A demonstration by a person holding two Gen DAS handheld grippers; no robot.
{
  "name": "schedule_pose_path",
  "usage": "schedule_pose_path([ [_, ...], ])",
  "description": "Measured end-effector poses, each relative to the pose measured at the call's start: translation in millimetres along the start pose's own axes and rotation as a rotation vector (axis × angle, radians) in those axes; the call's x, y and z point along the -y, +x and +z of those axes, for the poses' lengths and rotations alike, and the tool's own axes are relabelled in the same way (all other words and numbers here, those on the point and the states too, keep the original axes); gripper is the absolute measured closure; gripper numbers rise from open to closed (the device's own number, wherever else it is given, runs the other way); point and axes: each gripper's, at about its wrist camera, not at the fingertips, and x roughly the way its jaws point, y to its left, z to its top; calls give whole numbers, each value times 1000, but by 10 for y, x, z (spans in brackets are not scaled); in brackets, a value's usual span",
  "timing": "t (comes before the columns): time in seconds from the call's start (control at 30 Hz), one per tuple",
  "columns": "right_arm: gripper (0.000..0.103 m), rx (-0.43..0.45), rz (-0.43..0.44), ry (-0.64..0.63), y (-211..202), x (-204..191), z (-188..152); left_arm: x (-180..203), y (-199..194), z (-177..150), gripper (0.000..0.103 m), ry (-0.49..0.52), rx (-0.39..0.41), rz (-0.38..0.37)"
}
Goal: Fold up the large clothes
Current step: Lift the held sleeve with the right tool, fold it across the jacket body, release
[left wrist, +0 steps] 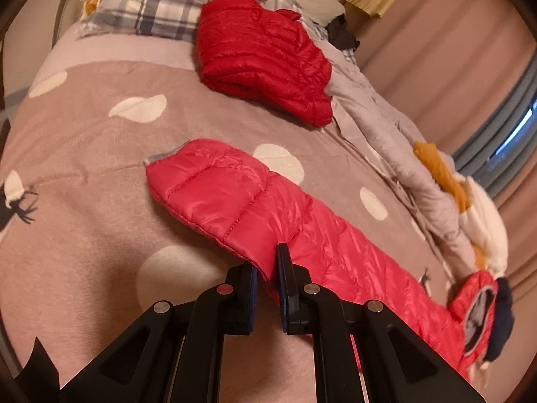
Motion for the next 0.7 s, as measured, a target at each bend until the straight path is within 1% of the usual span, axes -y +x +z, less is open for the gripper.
schedule_pose_path([
  [0.07, 94, 26, -8, -43, -107, -120, -2, 30, -13, -7, 93, 21, 4, 3],
  [0.13, 94, 43, 8, -69, -190, -264, -10, 52, -52, -2, 93, 44, 1, -9],
  [0.23, 94, 46, 78, -84, -345, -517, -33, 51, -121, -4, 92, 60, 16, -27],
  [0.3, 94, 58, 131, -105, -484, -763, -85, 27, -143, -18, 92, 42, 24, -43],
  [0.37, 94, 58, 211, -127, -634, -1073, -183, 8, -125, -28, 93, 18, 25, -53],
  [0.43, 94, 45, 293, -170, -788, -1434, -326, 27, -56, -43, 93, 19, -4, -45],
  [0.47, 93, 39, 321, -190, -860, -1565, -392, 22, -53, -47, 93, 18, -9, -46],
  [0.53, 93, 22, 400, -248, -1015, -1930, -581, -12, -23, -58, 93, -9, -26, -43],
  [0.63, 93, -9, 525, -340, -1262, -2443, -915, -54, 12, -61, 93, -40, -63, -77],
  [0.7, 93, -43, 602, -383, -1410, -2753, -1152, -73, 32, -44, 93, -43, -78, -73],
])
